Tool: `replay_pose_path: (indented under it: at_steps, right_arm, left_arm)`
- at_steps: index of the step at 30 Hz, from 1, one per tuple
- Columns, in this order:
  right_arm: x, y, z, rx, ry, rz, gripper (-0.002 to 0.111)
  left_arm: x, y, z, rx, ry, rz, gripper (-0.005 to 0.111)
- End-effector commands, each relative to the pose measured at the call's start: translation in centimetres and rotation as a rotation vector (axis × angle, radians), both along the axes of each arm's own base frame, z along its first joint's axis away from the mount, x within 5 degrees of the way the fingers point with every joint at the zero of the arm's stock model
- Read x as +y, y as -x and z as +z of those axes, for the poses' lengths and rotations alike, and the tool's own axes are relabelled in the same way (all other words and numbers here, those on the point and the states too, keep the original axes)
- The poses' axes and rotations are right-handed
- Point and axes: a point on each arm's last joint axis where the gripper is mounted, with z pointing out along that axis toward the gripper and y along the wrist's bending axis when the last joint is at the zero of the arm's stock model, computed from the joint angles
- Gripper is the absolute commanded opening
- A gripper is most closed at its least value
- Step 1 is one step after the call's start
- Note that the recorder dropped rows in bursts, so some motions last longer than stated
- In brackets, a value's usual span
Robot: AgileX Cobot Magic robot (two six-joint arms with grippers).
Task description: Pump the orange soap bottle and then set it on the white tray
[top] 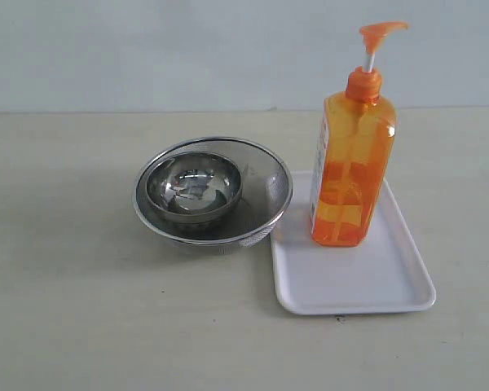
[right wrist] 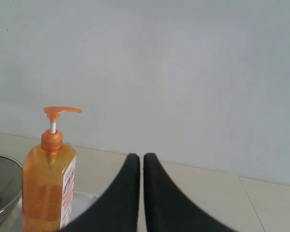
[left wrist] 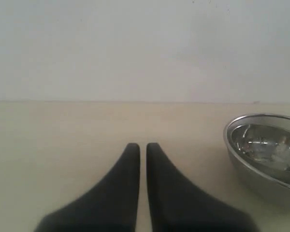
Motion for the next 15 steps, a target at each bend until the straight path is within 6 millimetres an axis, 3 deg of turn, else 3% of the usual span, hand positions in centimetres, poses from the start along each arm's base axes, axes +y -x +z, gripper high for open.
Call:
replay_pose_path:
  at_steps: [1,9,15]
  right_arm:
    - [0.0,0.1,-0.1,-0.005,0.002,0.0,0.0]
    - [0.0,0.1,-0.1,-0.005,0.002,0.0,0.0]
    - [0.0,0.1,-0.1,-0.005,0.002,0.0,0.0]
  left_arm:
    - [0.0,-0.1,-0.9,0.008,0.011,0.005,0.005]
    - [0.0,-0.2,-2.7,0.051,0.022,0.006,0.005]
    - [0.0,-0.3,-2.6,0.018,0.024,0.009,0.005]
